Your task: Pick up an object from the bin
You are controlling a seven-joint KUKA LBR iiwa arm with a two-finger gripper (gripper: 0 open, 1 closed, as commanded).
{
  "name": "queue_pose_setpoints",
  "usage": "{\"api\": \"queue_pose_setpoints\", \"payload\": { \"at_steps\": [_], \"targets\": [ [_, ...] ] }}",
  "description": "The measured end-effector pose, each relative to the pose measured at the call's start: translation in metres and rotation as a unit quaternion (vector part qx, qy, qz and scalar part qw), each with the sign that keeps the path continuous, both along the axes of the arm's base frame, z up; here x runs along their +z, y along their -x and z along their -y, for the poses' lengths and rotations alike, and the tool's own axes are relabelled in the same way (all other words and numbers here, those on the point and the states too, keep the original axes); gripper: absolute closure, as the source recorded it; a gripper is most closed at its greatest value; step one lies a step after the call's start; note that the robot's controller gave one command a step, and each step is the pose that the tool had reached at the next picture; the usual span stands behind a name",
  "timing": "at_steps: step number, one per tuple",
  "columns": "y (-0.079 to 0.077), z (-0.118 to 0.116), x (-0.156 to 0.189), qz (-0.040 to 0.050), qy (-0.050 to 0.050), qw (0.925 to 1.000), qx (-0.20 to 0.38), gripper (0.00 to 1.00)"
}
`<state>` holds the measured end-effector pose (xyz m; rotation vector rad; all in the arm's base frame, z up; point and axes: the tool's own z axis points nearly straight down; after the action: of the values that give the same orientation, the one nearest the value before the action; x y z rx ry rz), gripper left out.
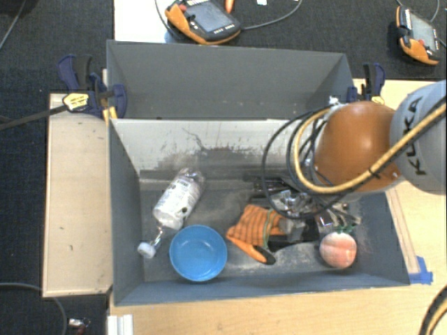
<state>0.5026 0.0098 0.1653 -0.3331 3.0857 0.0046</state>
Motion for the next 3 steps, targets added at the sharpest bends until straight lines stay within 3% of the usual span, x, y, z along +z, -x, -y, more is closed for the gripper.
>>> {"api": "queue_pose_setpoints", "payload": {
  "at_steps": [1, 2, 3],
  "targets": [
    [-0.002, 0.007, -0.082, -0.0123, -0.001, 0.9999, -0.01, 1.0],
    [-0.017, 0.013, -0.092, 0.0017, 0.004, 0.9929, 0.119, 1.0],
    [-0.017, 0.013, -0.092, 0.0017, 0.004, 0.9929, 0.119, 1.0]
  ]
}}
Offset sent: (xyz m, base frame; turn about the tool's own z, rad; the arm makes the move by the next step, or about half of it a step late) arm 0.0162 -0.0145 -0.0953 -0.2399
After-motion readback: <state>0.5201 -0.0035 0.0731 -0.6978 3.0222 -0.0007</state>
